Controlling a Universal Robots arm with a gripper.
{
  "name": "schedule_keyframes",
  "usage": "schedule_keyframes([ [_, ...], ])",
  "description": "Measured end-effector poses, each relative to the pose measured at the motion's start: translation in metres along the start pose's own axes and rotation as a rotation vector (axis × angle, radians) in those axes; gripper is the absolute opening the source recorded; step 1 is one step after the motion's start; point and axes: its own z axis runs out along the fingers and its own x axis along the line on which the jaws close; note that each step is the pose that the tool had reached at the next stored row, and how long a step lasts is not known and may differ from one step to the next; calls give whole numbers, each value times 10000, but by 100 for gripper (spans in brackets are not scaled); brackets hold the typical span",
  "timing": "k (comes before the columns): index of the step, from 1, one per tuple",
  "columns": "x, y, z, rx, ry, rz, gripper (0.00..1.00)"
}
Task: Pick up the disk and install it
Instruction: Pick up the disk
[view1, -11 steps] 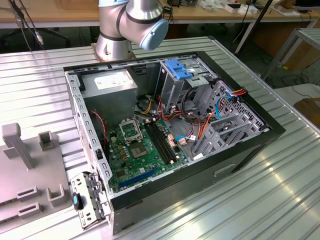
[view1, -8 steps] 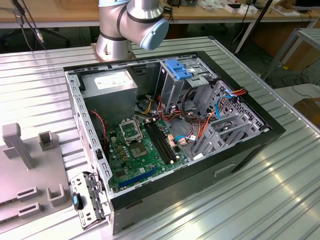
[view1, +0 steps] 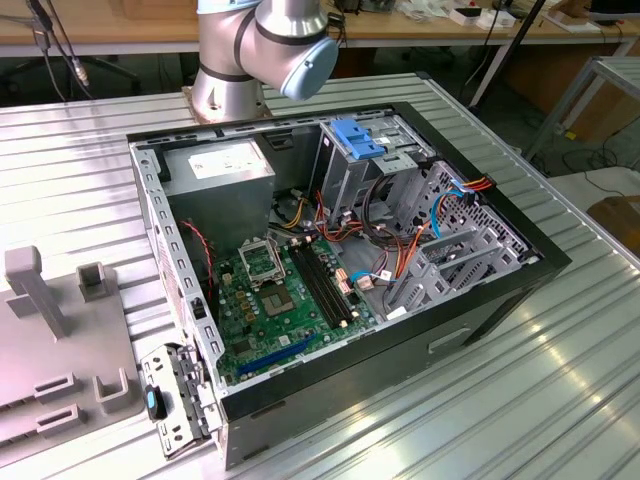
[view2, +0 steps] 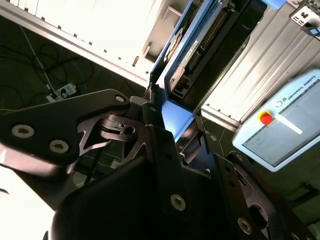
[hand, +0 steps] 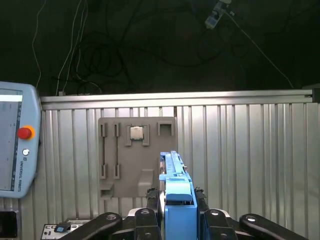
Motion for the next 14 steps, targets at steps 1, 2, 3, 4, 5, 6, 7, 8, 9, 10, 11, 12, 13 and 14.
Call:
schedule_keyframes([
  [1, -1, -32, 0, -1, 0, 0, 37],
  [2, -2, -57, 2, 1, -1, 0, 37],
  [3, -2, -75, 2, 1, -1, 0, 37],
  [4, -3, -99, 2, 1, -1, -1, 37],
  [5, -4, -116, 2, 0, 0, -1, 37],
  [6, -4, -144, 2, 0, -1, -1, 37],
  [7, -5, -164, 2, -1, 0, 0, 37],
  [8, -7, -208, 3, 0, -1, 0, 37],
  [9, -8, -234, 4, 1, -1, 0, 37],
  [10, -8, -262, 5, 1, -1, 0, 37],
  [11, -9, -290, 5, 0, -1, 0, 37],
  [12, -10, -313, 5, 0, -1, 0, 37],
  [13, -11, -342, 5, -1, 0, 0, 37],
  [14, -12, -367, 6, 0, -1, -1, 37],
])
